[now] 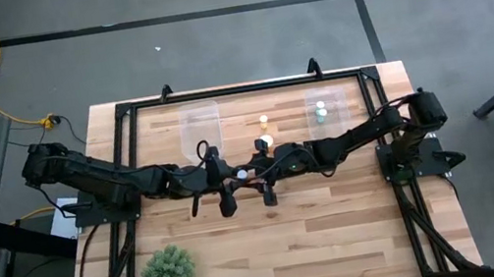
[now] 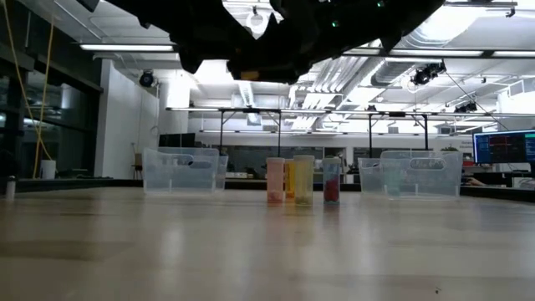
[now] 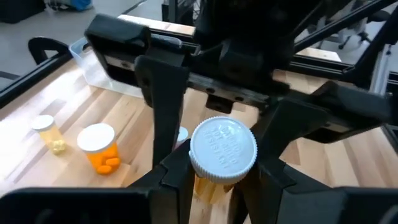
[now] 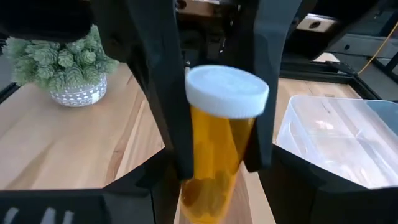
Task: Pick and place medicine bottles into bin by pill shape (circle, oval)
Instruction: Put the small orange tablet bottle into the right transparent bin
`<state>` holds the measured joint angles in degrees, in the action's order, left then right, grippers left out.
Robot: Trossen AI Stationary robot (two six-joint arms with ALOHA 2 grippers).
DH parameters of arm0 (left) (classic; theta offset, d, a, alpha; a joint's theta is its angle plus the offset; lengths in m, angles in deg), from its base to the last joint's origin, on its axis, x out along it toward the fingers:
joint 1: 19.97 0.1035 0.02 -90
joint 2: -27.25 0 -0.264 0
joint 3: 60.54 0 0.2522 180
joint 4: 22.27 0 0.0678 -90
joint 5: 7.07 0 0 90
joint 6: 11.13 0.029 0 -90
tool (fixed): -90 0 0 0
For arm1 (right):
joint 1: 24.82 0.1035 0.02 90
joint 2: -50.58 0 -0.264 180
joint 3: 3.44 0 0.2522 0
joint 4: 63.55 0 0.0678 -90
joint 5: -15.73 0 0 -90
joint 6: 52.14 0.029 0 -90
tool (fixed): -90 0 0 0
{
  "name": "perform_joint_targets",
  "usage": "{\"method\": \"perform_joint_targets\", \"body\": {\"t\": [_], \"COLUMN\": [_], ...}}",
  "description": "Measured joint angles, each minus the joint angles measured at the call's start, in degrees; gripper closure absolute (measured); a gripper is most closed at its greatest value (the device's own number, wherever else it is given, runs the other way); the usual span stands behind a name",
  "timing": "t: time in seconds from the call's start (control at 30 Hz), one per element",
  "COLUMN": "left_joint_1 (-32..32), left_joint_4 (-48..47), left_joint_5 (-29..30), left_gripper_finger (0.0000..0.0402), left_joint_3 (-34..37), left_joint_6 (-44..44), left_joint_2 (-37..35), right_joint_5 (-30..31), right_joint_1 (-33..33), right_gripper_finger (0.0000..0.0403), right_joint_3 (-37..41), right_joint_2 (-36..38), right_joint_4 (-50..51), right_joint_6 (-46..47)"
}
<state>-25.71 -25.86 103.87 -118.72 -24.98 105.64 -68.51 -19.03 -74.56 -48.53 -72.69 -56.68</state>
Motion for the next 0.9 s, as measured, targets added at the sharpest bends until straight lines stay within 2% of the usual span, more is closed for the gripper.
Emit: {"method": "perform_joint_targets", "body": {"t": [0.4, 0.6, 0.9], "left_joint_1": [-0.35, -2.86, -3.32], "left_joint_4": [0.03, -3.44, -3.32], "left_joint_5": [2.73, 8.46, 8.74], "left_gripper_finger": [0.0304, 0.0304, 0.0304], "left_joint_3": [-0.04, -0.04, -0.02], "left_joint_6": [0.57, 1.39, 0.54], "left_joint_2": [-1.79, -4.24, -3.61], "right_joint_5": [0.0, -0.06, -1.62], "right_joint_1": [0.24, 0.23, 0.23], "right_gripper_finger": [0.0226, 0.0244, 0.0245], "right_joint_3": [0.02, 0.07, 0.13], "right_joint_2": [0.04, 0.04, 0.04], "right_joint_4": [-0.49, -2.16, -5.29], "right_joint_6": [1.09, 1.1, 2.81]}}
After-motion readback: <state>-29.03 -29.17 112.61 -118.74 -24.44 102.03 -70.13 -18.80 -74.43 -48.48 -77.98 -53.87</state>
